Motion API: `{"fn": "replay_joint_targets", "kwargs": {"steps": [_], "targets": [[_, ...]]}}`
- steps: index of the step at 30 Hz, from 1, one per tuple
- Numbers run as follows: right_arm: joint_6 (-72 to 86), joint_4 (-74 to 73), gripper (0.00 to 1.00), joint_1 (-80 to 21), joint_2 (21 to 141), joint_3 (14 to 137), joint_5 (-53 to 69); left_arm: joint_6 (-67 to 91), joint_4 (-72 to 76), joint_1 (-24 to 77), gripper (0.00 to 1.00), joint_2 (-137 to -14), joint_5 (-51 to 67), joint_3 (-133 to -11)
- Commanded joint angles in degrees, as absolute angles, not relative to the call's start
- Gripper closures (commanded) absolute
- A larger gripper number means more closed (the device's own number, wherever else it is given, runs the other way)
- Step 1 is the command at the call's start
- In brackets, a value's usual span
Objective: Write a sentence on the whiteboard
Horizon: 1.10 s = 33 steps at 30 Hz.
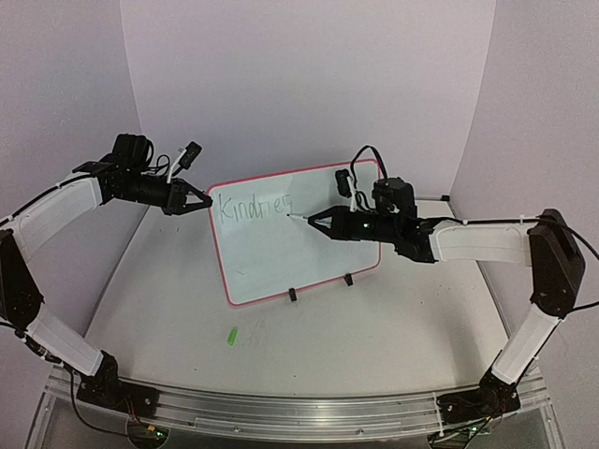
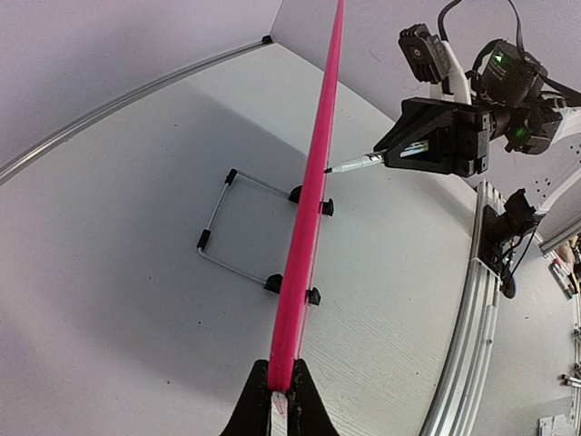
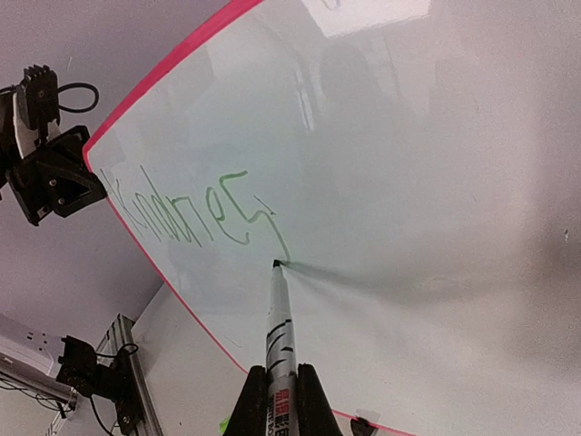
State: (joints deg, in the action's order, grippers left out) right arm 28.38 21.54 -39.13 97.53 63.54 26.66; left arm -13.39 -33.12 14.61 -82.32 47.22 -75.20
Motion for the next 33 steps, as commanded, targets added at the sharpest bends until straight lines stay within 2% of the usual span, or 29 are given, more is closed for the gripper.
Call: {"fn": "replay_joint_targets", "kwargs": {"steps": [1, 5, 12, 33], "targets": [[28.4, 23.3, 1.00, -38.7, 98.3, 66.3, 27.2, -14.0, -31.2, 14.9, 1.00, -80.0, 49.0, -75.7], [29.9, 26.3, 1.00, -38.7, 95.9, 64.9, 29.1, -14.0, -31.2, 14.9, 1.00, -80.0, 49.0, -75.7], [29.5, 26.7, 1.00, -37.7, 91.7, 63.0, 25.4, -14.1, -31.3, 14.9, 1.00, -80.2, 49.0, -75.7], [29.6, 26.7, 1.00, -36.6, 96.0, 65.5, 25.1, -14.0, -31.3, 14.9, 1.00, -80.4, 48.7, -75.7]]}}
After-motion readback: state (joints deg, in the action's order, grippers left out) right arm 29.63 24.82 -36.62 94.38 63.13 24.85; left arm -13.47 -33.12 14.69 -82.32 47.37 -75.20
